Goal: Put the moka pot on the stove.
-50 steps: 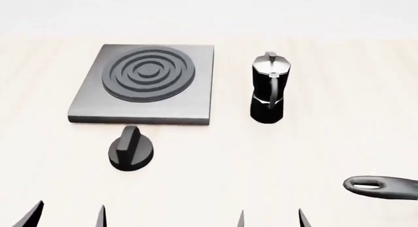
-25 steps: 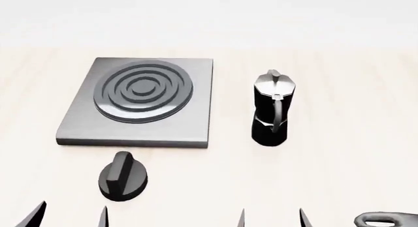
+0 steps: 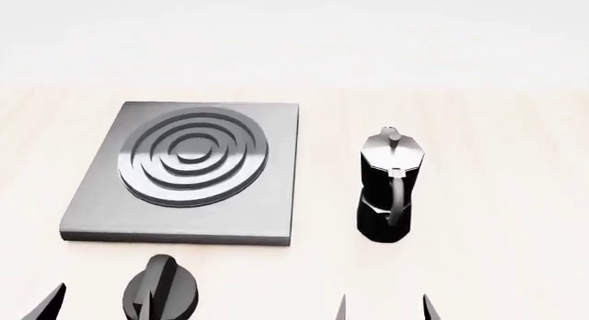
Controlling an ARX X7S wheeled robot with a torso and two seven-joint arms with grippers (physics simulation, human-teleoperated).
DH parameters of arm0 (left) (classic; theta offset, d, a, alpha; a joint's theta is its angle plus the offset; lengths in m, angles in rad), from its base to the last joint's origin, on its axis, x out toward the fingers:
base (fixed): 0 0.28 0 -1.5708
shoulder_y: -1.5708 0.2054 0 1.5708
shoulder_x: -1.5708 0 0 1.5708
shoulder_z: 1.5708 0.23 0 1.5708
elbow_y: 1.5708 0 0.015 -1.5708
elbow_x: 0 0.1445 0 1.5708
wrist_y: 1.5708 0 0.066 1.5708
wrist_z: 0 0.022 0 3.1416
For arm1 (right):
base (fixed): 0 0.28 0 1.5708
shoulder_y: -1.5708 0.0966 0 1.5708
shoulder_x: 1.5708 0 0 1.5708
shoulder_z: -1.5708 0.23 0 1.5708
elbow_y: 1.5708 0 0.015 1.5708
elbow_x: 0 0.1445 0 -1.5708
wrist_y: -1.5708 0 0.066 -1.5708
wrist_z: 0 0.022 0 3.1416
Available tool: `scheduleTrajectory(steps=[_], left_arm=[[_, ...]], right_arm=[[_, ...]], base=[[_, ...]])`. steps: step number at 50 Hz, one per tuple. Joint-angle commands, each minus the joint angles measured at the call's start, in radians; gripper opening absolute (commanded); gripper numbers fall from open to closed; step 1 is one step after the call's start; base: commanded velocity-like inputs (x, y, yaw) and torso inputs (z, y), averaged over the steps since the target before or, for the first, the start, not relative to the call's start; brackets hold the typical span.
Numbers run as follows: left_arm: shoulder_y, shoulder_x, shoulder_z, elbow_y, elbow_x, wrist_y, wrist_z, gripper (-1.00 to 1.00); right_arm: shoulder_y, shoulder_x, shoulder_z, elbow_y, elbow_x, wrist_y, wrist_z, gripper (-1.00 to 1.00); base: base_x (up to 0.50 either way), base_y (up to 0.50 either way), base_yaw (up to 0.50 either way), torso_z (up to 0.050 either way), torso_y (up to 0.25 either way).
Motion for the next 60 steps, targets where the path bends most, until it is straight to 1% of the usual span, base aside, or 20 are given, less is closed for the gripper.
scheduleTrajectory(steps=[1, 12, 15, 60], left_arm=[[-0.001, -0.007, 0.007, 0.007, -0.005, -0.004, -0.007, 1.00], [0.001, -0.012, 0.013, 0.011, -0.009, -0.003, -0.014, 1.00], [0.005, -0.017, 0.017, 0.026, -0.010, -0.005, -0.013, 1.00], [-0.004, -0.041, 0.043, 0.020, -0.031, -0.002, -0.038, 1.00]], right_arm=[[0.001, 0.005, -0.006, -0.001, 0.006, 0.002, 0.008, 1.00], [0.002, 0.011, -0.015, -0.003, 0.009, 0.009, 0.013, 1.00], [0.006, 0.021, -0.028, 0.006, 0.006, -0.017, -0.007, 1.00], [0.010, 0.037, -0.050, 0.007, 0.021, -0.018, 0.012, 1.00]], base=[[0.20, 0.00, 0.00, 0.000, 0.000], [0.20, 0.00, 0.00, 0.000, 0.000], [0.00, 0.10, 0.00, 0.000, 0.000], [0.00, 0.11, 0.00, 0.000, 0.000]])
